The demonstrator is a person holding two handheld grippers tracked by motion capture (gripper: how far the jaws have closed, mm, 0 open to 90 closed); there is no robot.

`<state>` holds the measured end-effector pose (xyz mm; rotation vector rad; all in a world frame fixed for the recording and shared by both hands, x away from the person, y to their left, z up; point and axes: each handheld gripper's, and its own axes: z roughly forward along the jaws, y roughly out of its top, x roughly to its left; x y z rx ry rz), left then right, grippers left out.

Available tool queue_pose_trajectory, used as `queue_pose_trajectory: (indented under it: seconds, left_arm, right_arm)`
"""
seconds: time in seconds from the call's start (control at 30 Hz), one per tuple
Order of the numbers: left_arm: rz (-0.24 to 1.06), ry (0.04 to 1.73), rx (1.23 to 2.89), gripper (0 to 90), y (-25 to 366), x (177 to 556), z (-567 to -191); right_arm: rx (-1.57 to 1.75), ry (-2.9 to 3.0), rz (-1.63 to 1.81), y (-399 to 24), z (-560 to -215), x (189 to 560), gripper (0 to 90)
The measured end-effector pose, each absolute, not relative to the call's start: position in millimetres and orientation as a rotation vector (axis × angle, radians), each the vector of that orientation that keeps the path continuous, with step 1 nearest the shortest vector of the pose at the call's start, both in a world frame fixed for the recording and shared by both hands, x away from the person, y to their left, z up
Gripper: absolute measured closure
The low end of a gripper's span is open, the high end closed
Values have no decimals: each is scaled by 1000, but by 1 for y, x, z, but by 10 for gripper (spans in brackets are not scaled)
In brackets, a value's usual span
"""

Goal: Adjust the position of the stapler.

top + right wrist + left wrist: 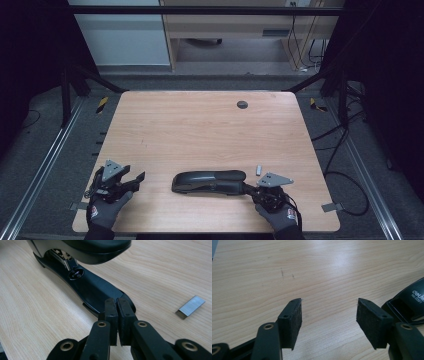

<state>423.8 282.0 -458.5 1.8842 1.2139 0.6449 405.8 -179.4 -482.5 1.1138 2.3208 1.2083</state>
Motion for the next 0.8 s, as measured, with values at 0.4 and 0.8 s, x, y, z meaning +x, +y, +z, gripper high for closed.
queue_pose_trajectory:
  seconds: [0.4, 0.8]
  left_arm:
    - [650, 1143, 1917, 370, 269, 419, -452]
    - [642, 1050, 1943, 363, 251, 409, -445]
  right_arm:
    - [1152, 2258, 1193, -193, -480, 409, 788]
    - [1194, 2180, 1159, -206, -477, 411, 688]
